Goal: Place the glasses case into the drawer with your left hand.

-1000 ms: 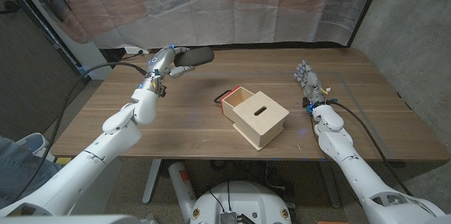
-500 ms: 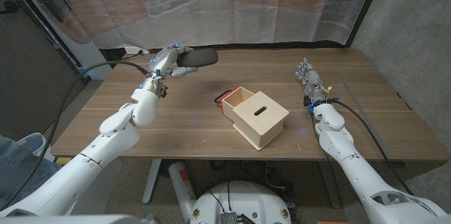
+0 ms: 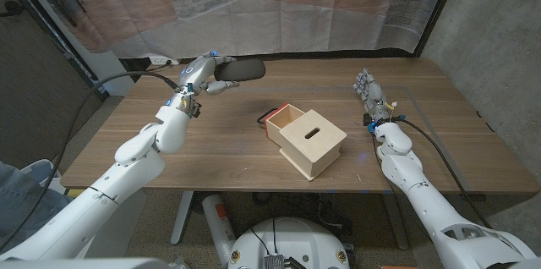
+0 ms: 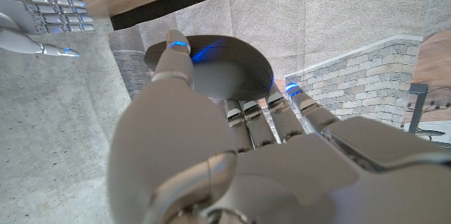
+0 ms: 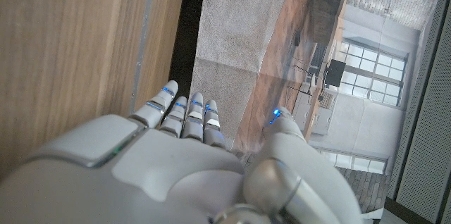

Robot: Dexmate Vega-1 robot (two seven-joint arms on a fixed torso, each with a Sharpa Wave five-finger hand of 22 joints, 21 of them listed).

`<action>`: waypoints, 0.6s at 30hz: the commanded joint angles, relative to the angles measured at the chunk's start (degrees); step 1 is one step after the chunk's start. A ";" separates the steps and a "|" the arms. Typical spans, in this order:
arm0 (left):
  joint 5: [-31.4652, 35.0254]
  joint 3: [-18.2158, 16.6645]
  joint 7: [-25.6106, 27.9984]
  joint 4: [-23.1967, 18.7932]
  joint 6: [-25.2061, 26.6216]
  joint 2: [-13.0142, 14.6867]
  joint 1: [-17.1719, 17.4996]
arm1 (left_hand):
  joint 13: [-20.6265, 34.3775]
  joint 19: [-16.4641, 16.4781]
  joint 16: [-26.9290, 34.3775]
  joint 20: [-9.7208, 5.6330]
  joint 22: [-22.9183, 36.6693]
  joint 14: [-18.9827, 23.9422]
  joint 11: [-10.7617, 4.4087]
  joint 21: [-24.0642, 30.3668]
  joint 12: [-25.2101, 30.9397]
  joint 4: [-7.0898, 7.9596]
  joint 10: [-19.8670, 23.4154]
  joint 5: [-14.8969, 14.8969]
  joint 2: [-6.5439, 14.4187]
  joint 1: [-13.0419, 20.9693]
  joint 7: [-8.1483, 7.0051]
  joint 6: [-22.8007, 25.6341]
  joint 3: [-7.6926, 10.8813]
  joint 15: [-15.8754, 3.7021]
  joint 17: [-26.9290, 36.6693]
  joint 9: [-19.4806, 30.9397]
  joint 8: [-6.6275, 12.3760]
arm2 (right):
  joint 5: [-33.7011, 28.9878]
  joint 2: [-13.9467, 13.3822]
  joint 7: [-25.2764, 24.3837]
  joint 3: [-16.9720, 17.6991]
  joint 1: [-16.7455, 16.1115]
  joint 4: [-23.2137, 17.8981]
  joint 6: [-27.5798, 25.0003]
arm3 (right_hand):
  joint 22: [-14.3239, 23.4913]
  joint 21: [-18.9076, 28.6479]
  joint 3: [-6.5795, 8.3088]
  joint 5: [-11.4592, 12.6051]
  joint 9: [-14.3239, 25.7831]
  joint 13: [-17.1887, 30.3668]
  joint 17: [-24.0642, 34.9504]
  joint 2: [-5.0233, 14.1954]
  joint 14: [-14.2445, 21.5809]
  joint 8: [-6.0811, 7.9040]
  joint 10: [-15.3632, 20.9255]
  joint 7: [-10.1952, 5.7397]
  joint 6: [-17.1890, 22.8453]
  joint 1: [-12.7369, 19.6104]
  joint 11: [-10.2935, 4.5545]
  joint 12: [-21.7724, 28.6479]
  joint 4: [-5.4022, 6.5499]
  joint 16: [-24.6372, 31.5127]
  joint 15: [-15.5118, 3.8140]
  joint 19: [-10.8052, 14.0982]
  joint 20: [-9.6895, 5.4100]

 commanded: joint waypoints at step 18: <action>2.57 1.54 -9.05 -5.06 0.12 1.51 -1.14 | 0.30 -0.94 -0.08 -2.85 0.10 -0.91 -4.08 -0.18 0.17 2.38 3.93 0.21 5.97 6.23 -4.20 4.24 3.04 -8.26 0.25 0.26 -0.01 | 0.27 0.56 0.69 0.41 1.24 2.31 1.59 | 0.26 -0.31 0.27 0.06 0.28 0.20 0.15 0.65 0.24 0.06 0.34 -0.03 0.07 0.15 -0.33 -0.09 -0.32 -0.08 -0.04 0.61 -0.56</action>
